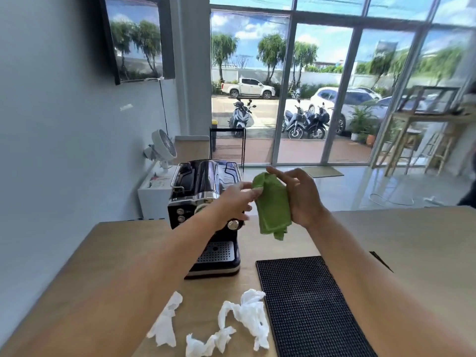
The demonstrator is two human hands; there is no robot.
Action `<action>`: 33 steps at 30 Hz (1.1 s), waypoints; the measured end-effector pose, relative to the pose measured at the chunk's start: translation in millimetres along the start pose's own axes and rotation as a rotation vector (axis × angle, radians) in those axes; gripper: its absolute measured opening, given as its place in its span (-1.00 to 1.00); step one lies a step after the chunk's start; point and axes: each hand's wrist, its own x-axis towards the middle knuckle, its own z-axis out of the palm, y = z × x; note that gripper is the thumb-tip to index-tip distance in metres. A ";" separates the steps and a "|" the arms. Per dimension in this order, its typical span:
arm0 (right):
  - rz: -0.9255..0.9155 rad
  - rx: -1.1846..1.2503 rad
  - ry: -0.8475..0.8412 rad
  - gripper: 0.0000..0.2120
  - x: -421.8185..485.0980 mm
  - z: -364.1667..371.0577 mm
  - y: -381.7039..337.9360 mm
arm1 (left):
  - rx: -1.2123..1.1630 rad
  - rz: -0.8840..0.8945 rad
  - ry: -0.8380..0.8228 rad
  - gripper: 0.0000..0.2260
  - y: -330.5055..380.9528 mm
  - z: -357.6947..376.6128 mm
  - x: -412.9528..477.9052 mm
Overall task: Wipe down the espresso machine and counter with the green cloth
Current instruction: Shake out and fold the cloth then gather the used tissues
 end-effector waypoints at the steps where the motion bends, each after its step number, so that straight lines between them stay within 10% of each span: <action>1: 0.008 0.003 0.019 -0.65 -6.4 0.9 3.5 | -0.054 -0.029 -0.052 -0.64 -1.3 4.2 -2.8; 9: -0.118 -0.275 0.336 -0.56 -75.0 -2.2 28.9 | -0.218 -0.114 -0.135 -0.63 -11.6 35.1 -44.4; 33: 0.297 -0.800 0.216 -0.72 -152.5 -120.5 30.4 | 0.234 0.167 0.047 -0.85 44.0 81.2 -12.3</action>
